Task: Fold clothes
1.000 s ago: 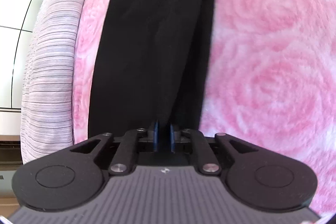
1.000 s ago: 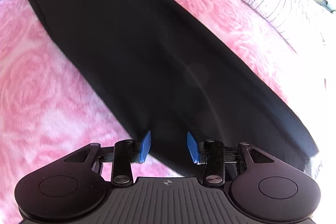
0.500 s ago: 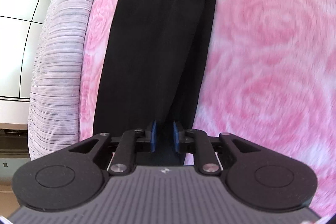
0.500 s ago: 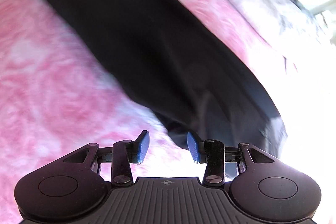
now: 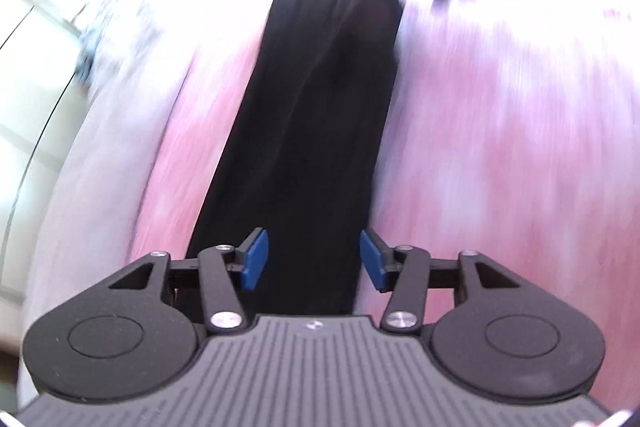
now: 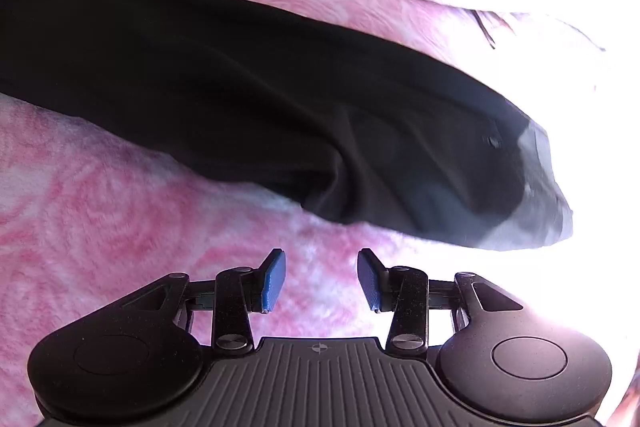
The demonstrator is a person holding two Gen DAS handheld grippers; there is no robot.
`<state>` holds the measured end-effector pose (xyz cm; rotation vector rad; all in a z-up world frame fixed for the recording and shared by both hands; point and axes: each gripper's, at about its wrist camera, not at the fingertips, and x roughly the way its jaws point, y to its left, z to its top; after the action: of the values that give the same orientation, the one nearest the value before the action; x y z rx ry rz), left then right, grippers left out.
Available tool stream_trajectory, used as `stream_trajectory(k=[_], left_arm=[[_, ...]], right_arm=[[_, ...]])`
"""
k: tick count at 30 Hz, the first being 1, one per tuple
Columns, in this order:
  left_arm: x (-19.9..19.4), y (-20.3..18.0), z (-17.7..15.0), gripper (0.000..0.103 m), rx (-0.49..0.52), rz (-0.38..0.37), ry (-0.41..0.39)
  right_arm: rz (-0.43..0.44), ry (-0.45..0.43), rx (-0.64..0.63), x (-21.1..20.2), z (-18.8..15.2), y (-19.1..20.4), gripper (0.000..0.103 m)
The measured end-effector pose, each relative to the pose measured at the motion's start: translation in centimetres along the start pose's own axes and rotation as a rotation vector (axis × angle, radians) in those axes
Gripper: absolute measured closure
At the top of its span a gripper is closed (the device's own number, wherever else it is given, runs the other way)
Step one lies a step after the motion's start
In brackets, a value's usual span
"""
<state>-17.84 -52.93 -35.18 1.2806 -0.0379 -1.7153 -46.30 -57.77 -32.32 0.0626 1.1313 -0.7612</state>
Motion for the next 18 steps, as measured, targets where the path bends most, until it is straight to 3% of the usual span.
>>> stream_trajectory(k=[3, 6, 8, 10, 12, 16, 18], left_arm=[[4.1, -1.9, 5.4, 0.053, 0.024, -0.053, -0.090], [7.4, -2.9, 8.0, 0.053, 0.072, -0.072, -0.098], [9.0, -2.4, 8.8, 0.061, 0.079, -0.076, -0.076], [10.5, -1.8, 9.6, 0.095, 0.085, -0.080, -0.054], [11.2, 0.0, 10.2, 0.100, 0.054, -0.084, -0.040], [10.8, 4.7, 10.7, 0.100, -0.047, -0.140, -0.017], [10.4, 5.6, 11.3, 0.100, -0.062, -0.129, -0.025]], right_arm=[[0.009, -0.011, 0.072, -1.2, -1.7, -1.3, 0.060], [0.020, -0.033, 0.121, -1.7, -2.6, -2.5, 0.060], [0.028, -0.050, 0.141, -1.8, -3.0, -3.2, 0.060], [0.041, -0.062, 0.160, -1.8, -3.3, -3.6, 0.060], [0.059, -0.088, 0.169, -1.9, -3.2, -3.5, 0.060], [0.085, -0.155, 0.189, -2.0, -2.2, -2.7, 0.060], [0.078, -0.194, 0.200, -2.0, -1.2, -2.2, 0.060]])
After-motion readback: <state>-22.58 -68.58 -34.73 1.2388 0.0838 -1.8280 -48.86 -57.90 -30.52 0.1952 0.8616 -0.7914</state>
